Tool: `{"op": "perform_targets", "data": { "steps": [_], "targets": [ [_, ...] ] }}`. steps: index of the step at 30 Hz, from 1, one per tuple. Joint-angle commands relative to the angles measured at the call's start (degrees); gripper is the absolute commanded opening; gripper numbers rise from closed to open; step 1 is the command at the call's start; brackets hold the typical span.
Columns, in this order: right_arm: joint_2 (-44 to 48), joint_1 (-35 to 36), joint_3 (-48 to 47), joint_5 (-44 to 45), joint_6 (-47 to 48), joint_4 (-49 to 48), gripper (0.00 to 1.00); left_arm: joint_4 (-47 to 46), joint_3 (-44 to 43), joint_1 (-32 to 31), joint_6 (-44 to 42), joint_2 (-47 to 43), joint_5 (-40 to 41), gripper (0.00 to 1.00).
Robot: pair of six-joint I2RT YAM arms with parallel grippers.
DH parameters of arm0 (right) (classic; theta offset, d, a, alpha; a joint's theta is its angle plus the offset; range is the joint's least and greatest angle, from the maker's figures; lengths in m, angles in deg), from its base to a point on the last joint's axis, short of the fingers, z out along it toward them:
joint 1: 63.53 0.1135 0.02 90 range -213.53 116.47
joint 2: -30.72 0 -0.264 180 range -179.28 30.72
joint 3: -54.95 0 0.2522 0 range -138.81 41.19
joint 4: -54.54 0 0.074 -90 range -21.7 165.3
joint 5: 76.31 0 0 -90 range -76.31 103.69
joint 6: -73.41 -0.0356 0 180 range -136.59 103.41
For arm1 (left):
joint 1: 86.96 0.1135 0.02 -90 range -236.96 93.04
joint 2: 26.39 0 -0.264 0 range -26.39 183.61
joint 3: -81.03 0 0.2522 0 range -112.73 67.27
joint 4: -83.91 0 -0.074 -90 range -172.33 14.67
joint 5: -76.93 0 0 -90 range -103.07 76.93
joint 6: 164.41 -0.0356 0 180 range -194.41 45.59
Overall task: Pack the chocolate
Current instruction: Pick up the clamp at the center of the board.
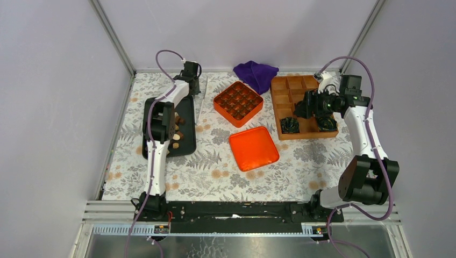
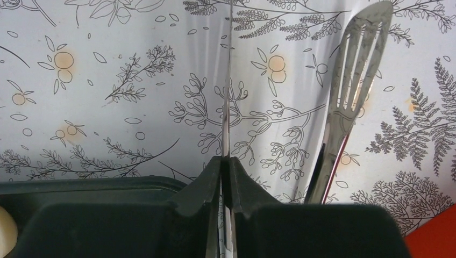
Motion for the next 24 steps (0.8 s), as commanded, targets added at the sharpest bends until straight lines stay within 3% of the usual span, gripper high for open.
{"op": "perform_targets", "data": {
  "steps": [1, 4, 9, 16, 21, 24],
  "targets": [
    [2.2, 0.4, -0.5, -2.6, -0.7, -1.0, 0.8, -2.0, -2.6, 0.0, 0.4, 0.8, 0.7, 0.11],
    [2.0, 0.4, -0.8, -3.8, -0.7, -0.6, 0.8, -2.2, -3.1, 0.0, -0.1, -0.1, 0.9, 0.0],
    [1.5, 0.4, -1.8, -8.5, -0.1, 0.8, 0.8, -6.1, 0.0, -0.1, -1.0, -6.6, 0.5, 0.0],
    [0.8, 1.2, -3.1, -15.4, 2.0, 3.0, 0.8, -14.3, 15.1, -0.1, -0.1, -24.9, -5.2, 0.0],
    [-0.4, 2.5, -5.1, -21.6, 1.9, 3.8, 0.8, -22.8, 31.0, -0.1, 4.5, -38.9, -26.0, 0.0],
    [-1.6, 4.2, -6.8, -24.1, 1.4, 4.1, 0.8, -37.1, 43.3, -0.6, 14.4, -46.0, -41.9, 0.0]
  ]
}}
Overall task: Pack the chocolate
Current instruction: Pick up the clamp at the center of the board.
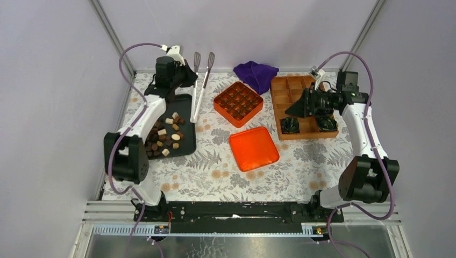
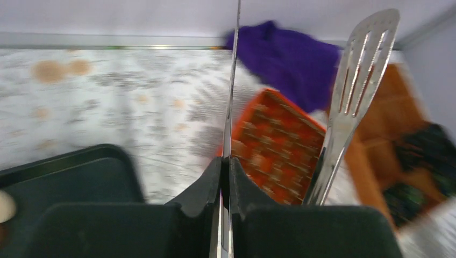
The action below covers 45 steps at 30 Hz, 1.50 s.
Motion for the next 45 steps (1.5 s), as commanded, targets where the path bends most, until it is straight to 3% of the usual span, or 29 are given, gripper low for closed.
{"op": "perform_targets", "data": {
  "steps": [1, 5, 9, 17, 21, 26, 31, 33, 36, 38, 42, 45],
  "targets": [
    [-1.6, 2.9, -4.7, -7.8, -0.2, 0.5, 0.8, -24.5, 14.8, -1.3, 14.6, -7.4, -25.3, 0.0],
    [-2.9, 6.1, -6.5, -9.0, -4.2, -2.1, 0.8, -42.6, 24.4, -5.4, 28.4, -12.8, -27.6, 0.0],
    [-4.3, 11.5, -8.5, -10.5, -14.7, -9.0, 0.8, -56.4, 30.4, -10.3, 41.3, -13.9, -21.6, 0.0],
    [-7.4, 20.0, -7.3, -8.3, -49.1, -36.9, 0.8, -64.9, 31.2, -19.7, 53.6, -10.2, -8.5, 0.0],
    [-7.7, 21.6, -4.3, -9.6, -64.5, -54.3, 0.71, -63.6, 30.7, -23.1, 54.2, -9.6, -5.3, 0.0],
    [-7.1, 23.5, 0.2, -10.8, -76.6, -69.3, 0.55, -61.0, 30.6, -25.1, 53.9, -10.0, -2.7, 0.0],
    [-6.2, 25.8, 2.1, -11.7, -76.9, -70.5, 0.45, -58.0, 30.3, -25.8, 53.6, -10.7, -0.3, 0.0],
    [-6.1, 26.6, 2.3, -11.9, -76.4, -70.1, 0.35, -57.6, 30.0, -25.9, 53.9, -10.5, -0.2, 0.0],
    [-5.9, 27.3, 2.2, -12.9, -76.2, -69.8, 0.1, -56.2, 30.2, -25.7, 55.0, -10.1, 1.3, 0.0],
    [-5.6, 27.5, 2.0, -14.2, -78.4, -73.0, 0.02, -52.4, 30.6, -24.5, 56.9, -9.4, 3.2, 0.0],
    [-4.8, 27.7, 3.3, -16.0, -96.6, -99.0, 0.0, -42.2, 32.0, -21.9, 62.7, -5.2, 3.4, 0.0],
    [-4.2, 27.7, 1.8, -17.5, -98.1, -100.4, 0.0, -43.4, 34.6, -21.5, 67.0, -2.3, 2.3, 0.0]
  ]
}}
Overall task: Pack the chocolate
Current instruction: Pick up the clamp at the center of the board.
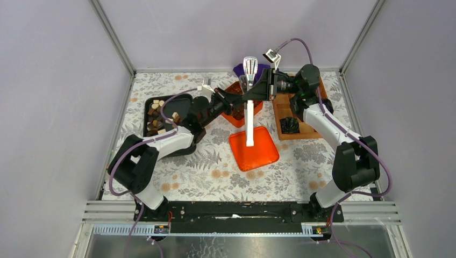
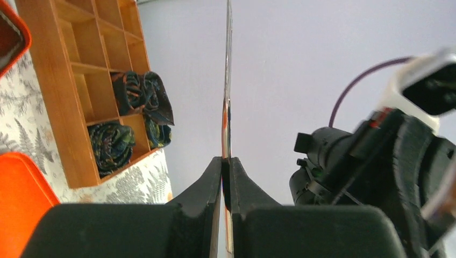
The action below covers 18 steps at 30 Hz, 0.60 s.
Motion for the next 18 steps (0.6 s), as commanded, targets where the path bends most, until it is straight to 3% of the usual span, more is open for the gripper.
{"op": "perform_targets", "data": {
  "steps": [1, 4, 9, 12, 13, 15, 18],
  "targets": [
    [3.8, 1.2, -2.0, -6.7, -12.0, -15.0, 0.0, 6.3, 3.3, 2.7, 4.9, 5.6, 4.6, 0.0],
    [4.0, 1.2, 0.2, -5.9, -6.7, -8.7, 0.0, 3.3, 1.6, 3.0, 2.5, 6.0, 3.0, 0.0],
    [2.9, 1.1, -2.5, -5.1, 6.3, 9.2, 0.0, -0.1, -2.9, 3.6, -4.4, 4.2, -0.9, 0.42],
    [1.8, 0.8, -5.7, -5.2, 10.0, 14.2, 0.0, -2.5, 1.1, 4.9, -8.6, -0.5, 3.1, 0.78],
    [1.4, 0.6, -6.8, -5.0, 11.9, 16.7, 0.0, -3.6, 3.8, 5.7, -10.2, -2.4, 4.3, 0.86],
    [0.8, 0.0, -8.5, -4.7, 14.8, 21.1, 0.0, -7.2, 8.3, 7.5, -12.4, -5.8, 4.9, 0.97],
    [0.0, -0.7, -9.4, -4.2, 14.8, 21.8, 0.01, -12.0, 14.1, 10.8, -14.6, -10.4, 2.0, 0.99]
  ]
}}
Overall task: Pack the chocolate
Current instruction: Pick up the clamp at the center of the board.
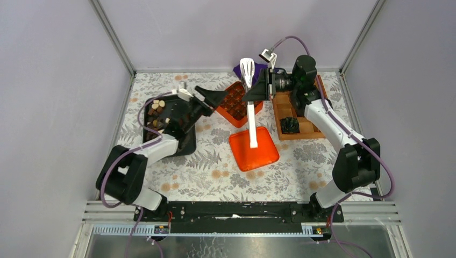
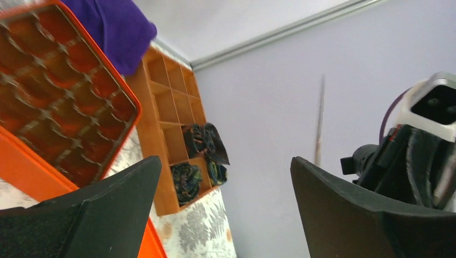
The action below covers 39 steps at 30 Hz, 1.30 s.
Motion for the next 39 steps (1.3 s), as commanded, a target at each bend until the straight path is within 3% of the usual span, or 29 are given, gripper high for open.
{"op": "perform_targets", "data": {
  "steps": [1, 5, 9, 13, 20, 26, 34, 39],
  "targets": [
    [-0.2, -1.1, -4.5, -0.6, 3.7, 3.9, 0.01, -11.6, 7.3, 4.1, -6.2, -6.5, -1.5, 0.99],
    [-1.8, -2.6, -6.8, 3.3, 4.5, 8.7, 0.02, -27.5, 13.8, 7.7, 1.6, -4.9, -9.1, 0.99],
    [-3.2, -3.4, -7.6, 6.5, 3.0, 9.3, 0.03, -44.9, 14.1, 6.1, 13.7, 3.3, -13.1, 0.99],
    [-3.7, -3.4, -5.5, 8.2, -2.5, 4.6, 0.03, -44.8, 11.1, -0.9, 13.3, 5.8, -9.0, 0.99],
    [-2.8, -3.4, -3.6, 10.3, -1.5, 6.6, 0.04, -44.3, 6.8, -8.5, 14.5, 9.5, -3.8, 0.99],
    [-2.5, -3.0, -1.4, 11.0, -5.6, 2.4, 0.04, -41.1, 3.9, -11.2, 14.0, 11.1, -3.7, 0.99],
    [-1.9, -1.7, -1.7, 9.3, -7.8, -1.8, 0.04, -29.2, 0.8, -12.3, 11.5, 10.8, -3.1, 0.99],
    [-1.8, -1.7, -5.1, 8.5, -0.5, 6.4, 0.04, -18.1, -0.3, -12.3, 7.7, 8.4, -3.0, 0.99]
  ]
}}
